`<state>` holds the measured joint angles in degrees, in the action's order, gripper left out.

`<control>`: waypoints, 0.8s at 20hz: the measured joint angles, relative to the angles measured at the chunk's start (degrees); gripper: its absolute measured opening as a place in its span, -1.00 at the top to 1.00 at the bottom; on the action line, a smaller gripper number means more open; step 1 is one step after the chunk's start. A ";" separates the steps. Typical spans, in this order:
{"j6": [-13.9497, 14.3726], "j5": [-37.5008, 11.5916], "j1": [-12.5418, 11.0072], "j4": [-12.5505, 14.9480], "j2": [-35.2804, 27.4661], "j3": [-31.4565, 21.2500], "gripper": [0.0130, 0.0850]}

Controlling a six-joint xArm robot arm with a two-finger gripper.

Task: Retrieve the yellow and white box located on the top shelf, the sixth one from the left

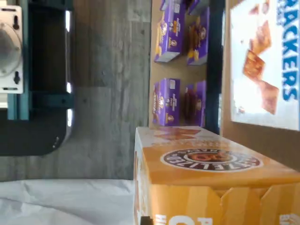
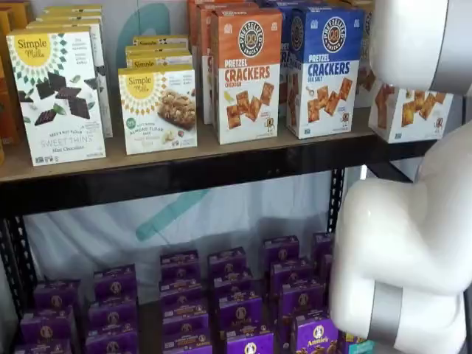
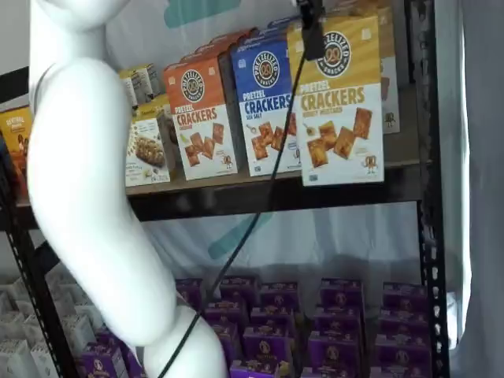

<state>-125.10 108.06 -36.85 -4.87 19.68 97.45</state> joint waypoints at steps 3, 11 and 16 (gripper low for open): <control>0.71 1.97 0.80 0.50 1.77 -1.13 -0.33; 4.99 6.57 4.99 0.94 7.39 -4.85 -0.33; 8.03 8.90 7.81 0.71 9.71 -6.01 -0.33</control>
<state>-117.07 116.96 -29.04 -4.16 29.39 91.44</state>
